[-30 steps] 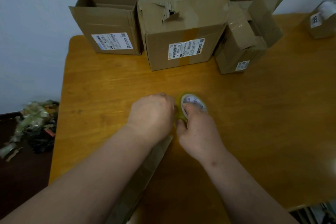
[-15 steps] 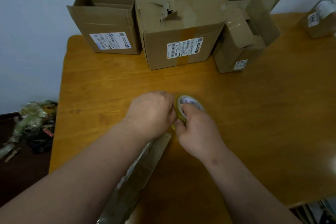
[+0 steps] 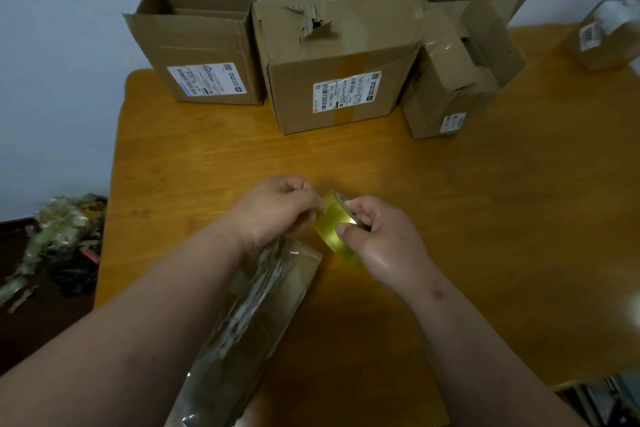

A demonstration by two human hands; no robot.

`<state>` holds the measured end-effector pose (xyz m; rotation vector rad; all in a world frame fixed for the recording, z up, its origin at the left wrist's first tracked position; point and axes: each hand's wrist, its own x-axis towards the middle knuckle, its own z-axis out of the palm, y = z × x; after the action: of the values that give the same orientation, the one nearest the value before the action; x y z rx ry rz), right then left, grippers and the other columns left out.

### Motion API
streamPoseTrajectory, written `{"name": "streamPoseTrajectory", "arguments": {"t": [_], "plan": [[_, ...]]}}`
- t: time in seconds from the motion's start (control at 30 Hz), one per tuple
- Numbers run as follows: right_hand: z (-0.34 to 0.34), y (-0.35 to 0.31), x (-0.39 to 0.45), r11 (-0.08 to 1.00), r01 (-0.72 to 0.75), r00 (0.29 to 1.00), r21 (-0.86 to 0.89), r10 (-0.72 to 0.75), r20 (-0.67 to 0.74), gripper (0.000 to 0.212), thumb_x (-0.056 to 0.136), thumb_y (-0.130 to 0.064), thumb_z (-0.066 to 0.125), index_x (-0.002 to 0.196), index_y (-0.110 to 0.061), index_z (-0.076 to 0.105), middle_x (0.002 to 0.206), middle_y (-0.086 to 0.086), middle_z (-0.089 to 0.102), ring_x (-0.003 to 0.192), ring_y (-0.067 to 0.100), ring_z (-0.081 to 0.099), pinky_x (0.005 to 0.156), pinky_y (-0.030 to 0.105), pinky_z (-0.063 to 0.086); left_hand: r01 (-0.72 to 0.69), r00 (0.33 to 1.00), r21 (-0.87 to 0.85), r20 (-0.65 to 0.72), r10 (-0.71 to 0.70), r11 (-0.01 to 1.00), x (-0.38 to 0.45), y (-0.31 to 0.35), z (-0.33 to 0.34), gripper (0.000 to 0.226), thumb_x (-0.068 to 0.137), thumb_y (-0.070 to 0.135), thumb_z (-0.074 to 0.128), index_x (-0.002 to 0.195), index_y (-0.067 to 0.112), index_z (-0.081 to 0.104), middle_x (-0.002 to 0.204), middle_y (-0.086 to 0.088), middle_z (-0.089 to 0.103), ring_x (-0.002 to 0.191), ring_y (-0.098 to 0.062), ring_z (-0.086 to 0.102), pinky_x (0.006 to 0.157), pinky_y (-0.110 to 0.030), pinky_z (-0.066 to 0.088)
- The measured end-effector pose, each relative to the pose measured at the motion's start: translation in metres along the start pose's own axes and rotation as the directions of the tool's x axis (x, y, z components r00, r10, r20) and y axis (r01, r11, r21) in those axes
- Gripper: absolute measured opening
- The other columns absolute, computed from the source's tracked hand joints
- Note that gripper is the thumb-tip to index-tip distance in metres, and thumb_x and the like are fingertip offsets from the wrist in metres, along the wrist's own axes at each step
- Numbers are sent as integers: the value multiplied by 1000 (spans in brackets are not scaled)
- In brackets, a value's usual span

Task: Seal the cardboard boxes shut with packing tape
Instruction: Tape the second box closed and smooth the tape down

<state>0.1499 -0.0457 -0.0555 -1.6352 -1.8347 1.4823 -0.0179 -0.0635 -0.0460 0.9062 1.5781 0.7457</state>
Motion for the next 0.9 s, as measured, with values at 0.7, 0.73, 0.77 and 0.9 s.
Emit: {"name": "streamPoseTrajectory", "arguments": {"t": [0.7, 0.73, 0.77, 0.9], "plan": [[-12, -8, 9, 989, 142, 988, -44, -138, 75, 31, 96, -14, 59, 127, -21, 57, 122, -4, 64, 111, 11, 60, 95, 39, 52, 35, 999, -269, -13, -40, 962, 8, 1, -11, 15, 94, 7, 59, 80, 13, 61, 69, -1, 62, 54, -8, 56, 59, -22, 46], [-12, -8, 13, 982, 167, 984, -92, -161, 74, 33, 96, -15, 59, 128, -22, 57, 122, -5, 63, 110, 11, 60, 94, 38, 52, 41, 998, -294, -27, -51, 955, 8, 0, -13, 15, 94, 7, 59, 81, 13, 62, 68, 0, 64, 55, -8, 56, 60, -23, 45], [-11, -7, 19, 969, 195, 980, -150, -187, 67, 34, 96, -16, 59, 129, -23, 56, 122, -5, 63, 108, 12, 60, 92, 38, 52, 41, 996, -328, -57, -63, 944, 8, -2, -15, 15, 95, 9, 58, 83, 13, 64, 68, 0, 66, 57, -9, 56, 62, -24, 46], [-7, 15, 55, 781, 282, 943, -557, -333, 10, 40, 94, -17, 60, 134, -17, 56, 123, 6, 65, 109, 26, 60, 92, 37, 49, -21, 949, -345, -302, -90, 938, 6, -28, -36, 11, 96, 16, 60, 92, 17, 69, 81, 3, 70, 75, -11, 60, 77, -29, 48]]}}
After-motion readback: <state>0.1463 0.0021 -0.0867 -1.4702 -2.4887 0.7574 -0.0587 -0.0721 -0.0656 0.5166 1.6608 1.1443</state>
